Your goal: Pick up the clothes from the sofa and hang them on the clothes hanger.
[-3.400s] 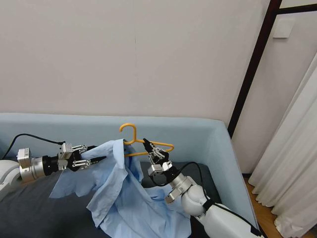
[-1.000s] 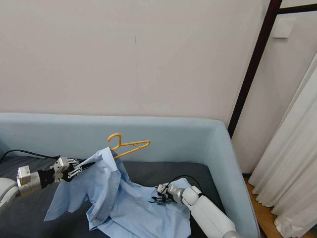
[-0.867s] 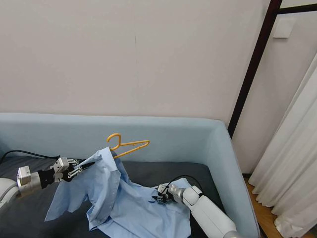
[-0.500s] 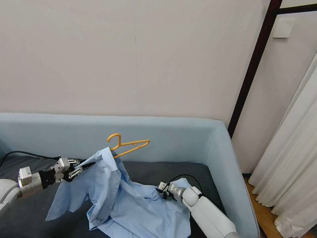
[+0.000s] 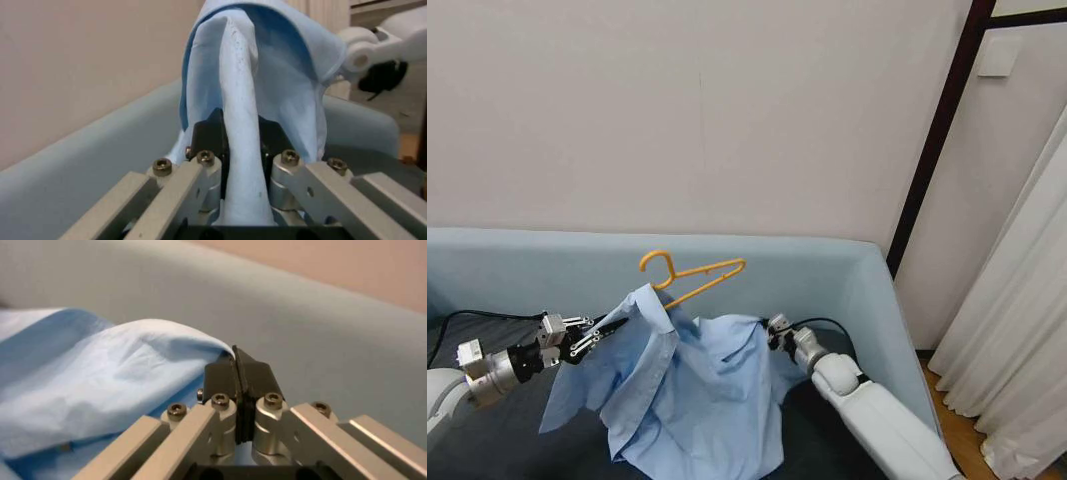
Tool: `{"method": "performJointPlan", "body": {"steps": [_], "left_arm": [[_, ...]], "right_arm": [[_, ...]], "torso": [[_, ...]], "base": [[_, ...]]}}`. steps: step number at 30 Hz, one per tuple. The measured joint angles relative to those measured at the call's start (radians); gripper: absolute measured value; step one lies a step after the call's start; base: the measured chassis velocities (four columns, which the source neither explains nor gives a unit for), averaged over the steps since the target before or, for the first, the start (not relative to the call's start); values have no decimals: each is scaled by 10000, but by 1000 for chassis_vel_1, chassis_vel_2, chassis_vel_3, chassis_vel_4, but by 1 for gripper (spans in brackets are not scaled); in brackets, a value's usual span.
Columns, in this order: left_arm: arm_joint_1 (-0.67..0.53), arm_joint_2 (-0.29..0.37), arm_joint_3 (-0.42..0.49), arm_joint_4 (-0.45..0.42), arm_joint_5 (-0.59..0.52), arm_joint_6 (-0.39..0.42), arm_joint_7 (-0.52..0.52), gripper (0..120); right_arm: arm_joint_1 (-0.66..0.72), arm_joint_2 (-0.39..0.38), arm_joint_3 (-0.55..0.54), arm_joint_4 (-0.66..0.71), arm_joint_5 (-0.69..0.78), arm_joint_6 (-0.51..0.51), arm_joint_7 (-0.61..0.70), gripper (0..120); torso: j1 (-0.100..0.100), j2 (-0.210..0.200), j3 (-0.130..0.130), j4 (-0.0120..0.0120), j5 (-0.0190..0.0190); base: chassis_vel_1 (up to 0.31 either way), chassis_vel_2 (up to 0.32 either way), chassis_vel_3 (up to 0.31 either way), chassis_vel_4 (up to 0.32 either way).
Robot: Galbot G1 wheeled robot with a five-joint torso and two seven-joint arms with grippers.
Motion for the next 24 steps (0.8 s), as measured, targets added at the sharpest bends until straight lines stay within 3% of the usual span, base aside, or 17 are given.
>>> {"method": "performJointPlan", "body": {"steps": [9, 17, 24], "left_arm": [[-518, 35, 170, 358, 463, 236, 821, 8], [-947, -94, 301, 973, 1785, 375, 1188, 8], [-1133, -232, 300, 1407, 2304, 314, 1473, 8]], "right_arm": [[-256, -866, 604, 1884, 1394, -207, 970, 0], [-525, -1281, 838, 3867, 2382, 934, 862, 0], [-571, -1273, 864, 4568, 2674, 1507, 830, 0]], "torso": [[0, 0, 1, -1, 2], [0, 0, 1, 1, -3], [0, 0, 1, 0, -2]], "base": [[0, 0, 0, 0], [0, 0, 0, 0], [0, 0, 0, 0]]}}
